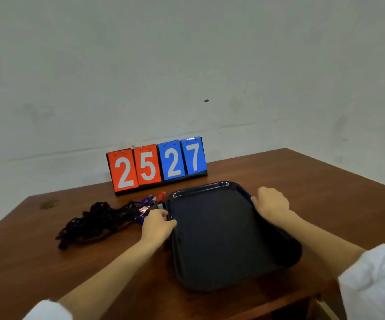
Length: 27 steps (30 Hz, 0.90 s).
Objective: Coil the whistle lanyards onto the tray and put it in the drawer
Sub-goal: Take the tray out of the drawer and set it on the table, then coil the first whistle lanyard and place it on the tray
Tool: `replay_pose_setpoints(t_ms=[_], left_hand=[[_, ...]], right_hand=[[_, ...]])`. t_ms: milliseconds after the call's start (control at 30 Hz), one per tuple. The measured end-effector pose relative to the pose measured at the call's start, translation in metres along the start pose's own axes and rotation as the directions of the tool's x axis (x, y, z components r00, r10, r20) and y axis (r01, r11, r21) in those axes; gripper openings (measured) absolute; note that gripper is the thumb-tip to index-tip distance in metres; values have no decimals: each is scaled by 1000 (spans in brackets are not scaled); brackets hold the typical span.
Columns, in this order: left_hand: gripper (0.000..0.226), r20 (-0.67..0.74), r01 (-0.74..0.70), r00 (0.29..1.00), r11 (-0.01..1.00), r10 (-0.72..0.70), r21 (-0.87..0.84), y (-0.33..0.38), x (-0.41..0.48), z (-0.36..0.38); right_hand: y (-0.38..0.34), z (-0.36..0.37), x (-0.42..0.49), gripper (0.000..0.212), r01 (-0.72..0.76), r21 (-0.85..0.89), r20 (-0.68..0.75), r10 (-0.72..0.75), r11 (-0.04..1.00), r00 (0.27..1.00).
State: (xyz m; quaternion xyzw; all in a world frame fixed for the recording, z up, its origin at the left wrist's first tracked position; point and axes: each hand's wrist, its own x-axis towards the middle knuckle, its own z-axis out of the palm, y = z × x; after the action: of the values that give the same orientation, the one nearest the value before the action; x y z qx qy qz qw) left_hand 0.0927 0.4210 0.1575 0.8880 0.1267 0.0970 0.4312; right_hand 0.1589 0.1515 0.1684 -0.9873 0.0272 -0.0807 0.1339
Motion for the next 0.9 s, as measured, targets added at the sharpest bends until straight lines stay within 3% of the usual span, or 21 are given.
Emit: replay_pose_setpoints(t_ms=[433, 600, 700, 767, 900], left_hand=[[39, -66, -23, 997, 966, 41, 258, -27, 28, -20], [35, -56, -96, 992, 952, 117, 292, -36, 36, -21], [23, -90, -137, 981, 944, 172, 301, -38, 37, -24], [12, -179, -174, 956, 942, 232, 288, -47, 35, -33], [11, -306, -296, 872, 909, 382, 293, -72, 32, -52]], right_hand=[[-43, 39, 30, 25, 76, 18, -43, -75, 997, 996], [-56, 44, 28, 20, 102, -229, -146, -138, 968, 980], [-69, 44, 26, 28, 202, -253, -151, -245, 946, 958], [-94, 46, 19, 28, 318, -199, -116, -345, 927, 932], [-163, 56, -1, 10, 458, 116, -22, -459, 881, 888]])
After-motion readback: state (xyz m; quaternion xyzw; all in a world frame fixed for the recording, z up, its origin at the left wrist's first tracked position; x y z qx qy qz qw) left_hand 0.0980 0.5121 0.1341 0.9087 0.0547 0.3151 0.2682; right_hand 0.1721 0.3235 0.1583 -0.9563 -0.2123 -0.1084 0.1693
